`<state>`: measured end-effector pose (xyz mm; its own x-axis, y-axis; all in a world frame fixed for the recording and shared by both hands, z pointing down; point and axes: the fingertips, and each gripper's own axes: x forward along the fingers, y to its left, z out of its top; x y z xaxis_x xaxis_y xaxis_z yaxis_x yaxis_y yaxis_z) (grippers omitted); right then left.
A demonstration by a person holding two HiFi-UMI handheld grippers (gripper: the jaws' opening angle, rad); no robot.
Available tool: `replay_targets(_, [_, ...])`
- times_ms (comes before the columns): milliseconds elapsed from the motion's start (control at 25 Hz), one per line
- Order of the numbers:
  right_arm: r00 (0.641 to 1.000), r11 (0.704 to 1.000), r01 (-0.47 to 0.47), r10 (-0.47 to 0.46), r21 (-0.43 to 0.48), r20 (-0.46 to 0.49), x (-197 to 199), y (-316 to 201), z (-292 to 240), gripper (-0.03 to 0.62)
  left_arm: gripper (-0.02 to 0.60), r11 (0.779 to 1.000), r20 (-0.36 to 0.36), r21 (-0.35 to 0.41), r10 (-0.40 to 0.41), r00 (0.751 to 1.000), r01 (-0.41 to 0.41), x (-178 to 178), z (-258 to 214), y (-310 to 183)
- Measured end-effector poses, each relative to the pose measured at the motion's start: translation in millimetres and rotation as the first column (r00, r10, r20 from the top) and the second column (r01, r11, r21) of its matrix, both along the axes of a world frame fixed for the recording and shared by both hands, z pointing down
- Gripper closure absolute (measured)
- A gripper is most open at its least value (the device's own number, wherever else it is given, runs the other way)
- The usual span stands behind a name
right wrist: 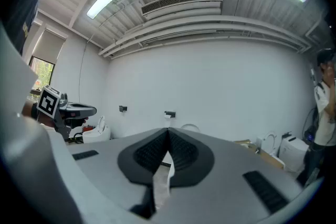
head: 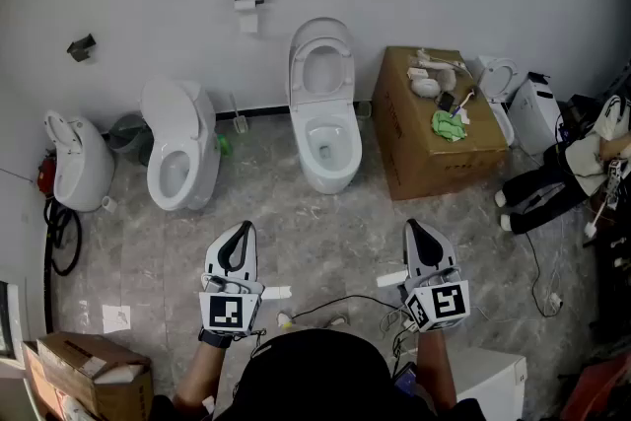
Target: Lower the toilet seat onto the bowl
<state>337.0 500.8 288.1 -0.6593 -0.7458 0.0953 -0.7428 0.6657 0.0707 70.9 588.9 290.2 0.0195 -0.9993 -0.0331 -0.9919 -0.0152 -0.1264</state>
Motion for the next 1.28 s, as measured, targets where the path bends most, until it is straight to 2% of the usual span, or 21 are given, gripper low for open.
replay_targets(240, [1.0,1.0,0.0,0.0,0.011,-0.01,-2,-8,-3,0.599,0.569,0.999,0.034,-0.03,-0.023,0.999,0.024,-8,0,1])
replay_targets(440, [1.0,1.0,-0.014,0.014,0.013,-0.011,-4,-11,-3,0.599,0.569,1.0,0.033,-0.016,-0.017,0.999,0.018,-16,-2,7])
replay_targets(640, [1.0,1.0,-0.021,0.021,-0.001,0.019,-12,-14,1,0.599,0.569,0.997,0.038,-0.049,-0.053,0.998,0.055,-39,5,21])
replay_targets(800, [0.998,0.999,-0.048,0.048,0.016,0.037,-28,-13,-2,0.593,0.569,0.997,0.025,-0.034,-0.069,0.997,0.07,-65,9,35])
replay_targets(880, [0.998,0.998,-0.055,0.054,0.01,0.044,-36,-13,-2,0.474,0.569,0.995,0.03,-0.045,-0.082,0.996,0.083,-77,14,42])
replay_targets(1040, [0.996,0.997,-0.079,0.079,0.002,0.036,-46,-12,-1,0.373,0.569,0.992,0.021,-0.053,-0.114,0.993,0.115,-106,18,52])
replay_targets(1160, [0.996,0.996,-0.085,0.086,-0.015,0.032,-53,-10,2,0.245,0.569,0.988,0.032,-0.082,-0.128,0.991,0.13,-131,26,62])
replay_targets(1280, [0.994,0.994,-0.106,0.107,-0.039,0.009,-61,-12,6,0.191,0.569,0.988,0.014,-0.09,-0.128,0.992,0.129,-148,30,61])
